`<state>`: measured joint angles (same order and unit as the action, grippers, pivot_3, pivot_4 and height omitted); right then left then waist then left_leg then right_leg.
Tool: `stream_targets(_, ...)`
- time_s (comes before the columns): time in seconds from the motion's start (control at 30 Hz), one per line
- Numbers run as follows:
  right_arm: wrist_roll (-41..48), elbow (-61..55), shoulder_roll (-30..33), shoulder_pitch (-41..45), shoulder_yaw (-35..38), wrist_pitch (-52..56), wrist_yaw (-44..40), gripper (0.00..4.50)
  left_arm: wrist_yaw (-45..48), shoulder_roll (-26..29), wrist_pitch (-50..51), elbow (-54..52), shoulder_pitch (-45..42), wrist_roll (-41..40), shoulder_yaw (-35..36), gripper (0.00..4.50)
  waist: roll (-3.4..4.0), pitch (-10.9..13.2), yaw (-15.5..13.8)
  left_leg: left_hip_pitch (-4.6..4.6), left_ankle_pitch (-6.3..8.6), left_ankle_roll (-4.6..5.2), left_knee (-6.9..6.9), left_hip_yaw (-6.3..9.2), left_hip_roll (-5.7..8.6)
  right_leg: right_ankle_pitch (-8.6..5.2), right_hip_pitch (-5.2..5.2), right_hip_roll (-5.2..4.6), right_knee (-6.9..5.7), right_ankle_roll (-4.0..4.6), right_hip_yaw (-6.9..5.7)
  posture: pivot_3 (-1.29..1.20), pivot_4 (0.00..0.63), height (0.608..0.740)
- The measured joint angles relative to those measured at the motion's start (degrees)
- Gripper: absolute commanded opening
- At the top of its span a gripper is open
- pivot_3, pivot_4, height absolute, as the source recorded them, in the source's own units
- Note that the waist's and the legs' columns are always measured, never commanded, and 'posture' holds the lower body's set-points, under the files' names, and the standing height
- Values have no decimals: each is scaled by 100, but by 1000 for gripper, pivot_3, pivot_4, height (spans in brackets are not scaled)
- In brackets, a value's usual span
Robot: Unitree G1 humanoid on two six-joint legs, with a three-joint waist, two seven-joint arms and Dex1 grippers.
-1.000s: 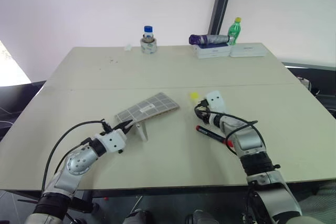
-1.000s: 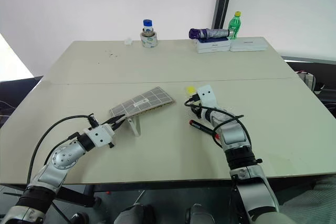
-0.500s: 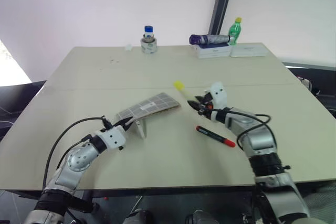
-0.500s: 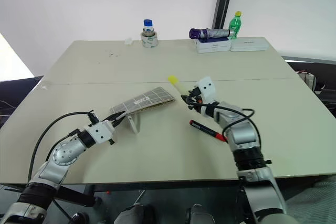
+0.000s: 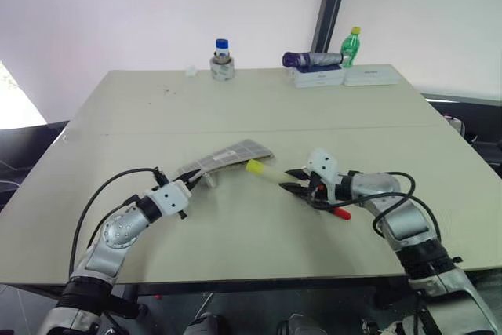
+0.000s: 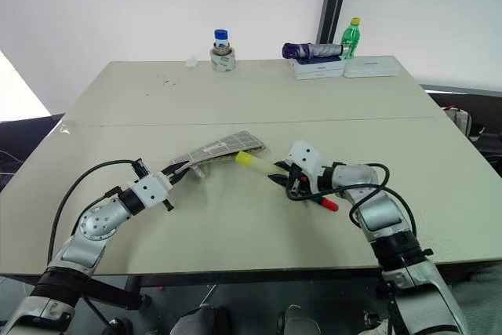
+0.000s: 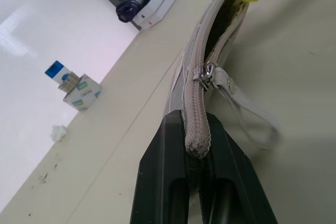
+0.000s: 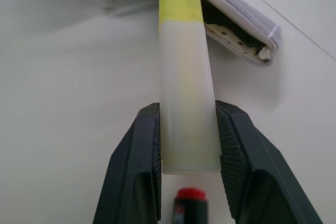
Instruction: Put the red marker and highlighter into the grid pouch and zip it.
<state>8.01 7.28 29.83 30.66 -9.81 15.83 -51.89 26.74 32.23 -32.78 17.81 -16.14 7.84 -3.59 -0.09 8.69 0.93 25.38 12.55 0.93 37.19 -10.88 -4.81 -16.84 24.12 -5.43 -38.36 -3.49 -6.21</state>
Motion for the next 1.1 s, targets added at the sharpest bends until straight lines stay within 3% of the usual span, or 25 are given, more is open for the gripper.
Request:
stream_targets(0.23,-243,292,-127,214,-127,-180,68,880,88,-9,11,-144,21,35,-27,0,0,0,-10,1,0,0,2,0,0,0,-1,-2,0,0,0,0,150,740)
stream_targets(0.47,-919,521,-164,607,-707,-670,-42,880,203,172,-180,-291,8,452,-341,0,0,0,14,2,-2,-3,-3,-4,0,0,8,0,-2,0,1,0,150,740)
stream_targets(0.63,-1378,687,-312,1036,-1217,-1459,-213,880,397,275,-367,-337,-189,533,-484,0,1,0,7,4,-4,-7,-1,-8,0,0,9,0,-3,0,1,0,150,740)
stream_targets(0.9,-1695,1409,-616,1257,-1356,-2377,-231,880,701,383,-504,-329,-218,406,-563,0,1,1,3,4,-6,-10,1,-10,1,0,9,1,-5,0,1,0,150,740)
stream_targets(1.1,-1233,1198,-671,1215,-1225,-2163,-699,4014,684,403,-503,-298,-221,273,-435,0,1,1,3,3,-6,-10,2,-9,0,0,7,3,-5,0,1,0,150,740)
